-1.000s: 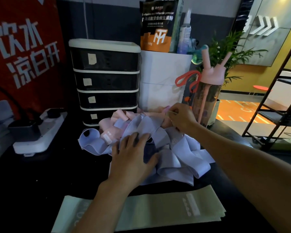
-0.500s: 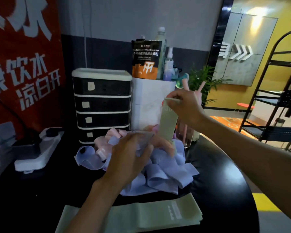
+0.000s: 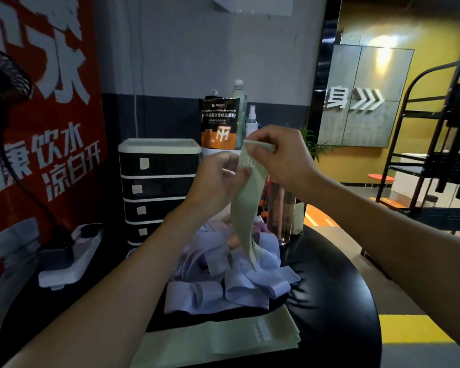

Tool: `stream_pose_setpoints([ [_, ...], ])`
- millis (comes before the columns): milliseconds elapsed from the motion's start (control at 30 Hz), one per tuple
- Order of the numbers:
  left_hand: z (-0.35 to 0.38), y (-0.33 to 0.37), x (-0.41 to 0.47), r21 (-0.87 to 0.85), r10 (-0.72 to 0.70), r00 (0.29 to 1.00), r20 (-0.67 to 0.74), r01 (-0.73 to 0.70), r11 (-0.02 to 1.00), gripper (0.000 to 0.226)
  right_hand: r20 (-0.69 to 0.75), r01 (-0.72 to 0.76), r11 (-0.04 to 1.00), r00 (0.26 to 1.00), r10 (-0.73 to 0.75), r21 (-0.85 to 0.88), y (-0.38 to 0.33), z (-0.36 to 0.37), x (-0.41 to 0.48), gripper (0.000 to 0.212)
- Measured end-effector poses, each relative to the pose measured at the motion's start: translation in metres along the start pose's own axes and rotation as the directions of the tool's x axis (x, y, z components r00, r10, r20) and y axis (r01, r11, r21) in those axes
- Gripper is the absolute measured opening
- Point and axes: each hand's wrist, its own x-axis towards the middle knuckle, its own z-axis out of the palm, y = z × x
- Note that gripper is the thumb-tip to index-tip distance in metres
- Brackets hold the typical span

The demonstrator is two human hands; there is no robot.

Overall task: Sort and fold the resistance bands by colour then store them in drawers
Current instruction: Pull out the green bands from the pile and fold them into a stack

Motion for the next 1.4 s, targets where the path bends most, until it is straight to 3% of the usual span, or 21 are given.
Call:
stream_pose_setpoints([
  [100,-0.003,0.012,-0.006,-0.014,0.040,0.998,-0.039,-0.040,0.999,0.024,-0.010,-0.013,1.000,1.000,0.013,0.026,-0.007,-0.004,-0.005,0.008],
  [200,-0.006,0.021,-0.010,-0.082,-0.037,0.996,-0.082,0.030,0.996,0.012,0.007,-0.122,0.985,0.992,0.122,0.120,-0.013,-0.007,-0.015,0.028],
  [367,-0.016,0.032,-0.019,-0.202,-0.128,0.980,-0.153,0.096,0.975,0.005,0.175,-0.338,0.905,0.938,0.300,0.260,-0.009,0.002,-0.038,0.030],
  [567,-0.026,0.037,-0.029,-0.244,-0.191,0.969,-0.155,0.150,0.958,0.016,0.242,-0.370,0.878,0.921,0.304,0.305,-0.005,0.010,-0.066,0.012],
  [733,-0.035,0.042,-0.034,-0.262,-0.251,0.949,-0.192,0.197,0.945,0.001,0.307,-0.401,0.852,0.902,0.302,0.337,-0.006,0.016,-0.070,0.014],
  [833,-0.041,0.040,-0.039,-0.265,-0.262,0.936,-0.235,0.198,0.944,0.008,0.397,-0.476,0.735,0.867,0.301,0.482,-0.006,0.019,-0.075,0.008],
  [1067,-0.063,0.020,-0.049,-0.303,-0.341,0.879,-0.334,0.242,0.922,0.007,0.608,-0.654,0.475,0.745,0.273,0.588,-0.003,0.025,-0.099,0.034],
  [1200,-0.076,0.012,-0.058,-0.330,-0.378,0.848,-0.370,0.261,0.907,0.007,0.667,-0.689,0.468,0.703,0.247,0.553,0.009,0.027,-0.110,0.053],
  [1333,-0.085,0.006,-0.070,-0.360,-0.402,0.824,-0.398,0.263,0.895,0.017,0.698,-0.686,0.532,0.680,0.225,0.496,0.018,0.019,-0.121,0.044],
  [1400,-0.089,0.004,-0.076,-0.383,-0.414,0.811,-0.413,0.258,0.887,0.021,0.692,-0.699,0.513,0.677,0.251,0.498,0.024,0.015,-0.127,0.039],
])
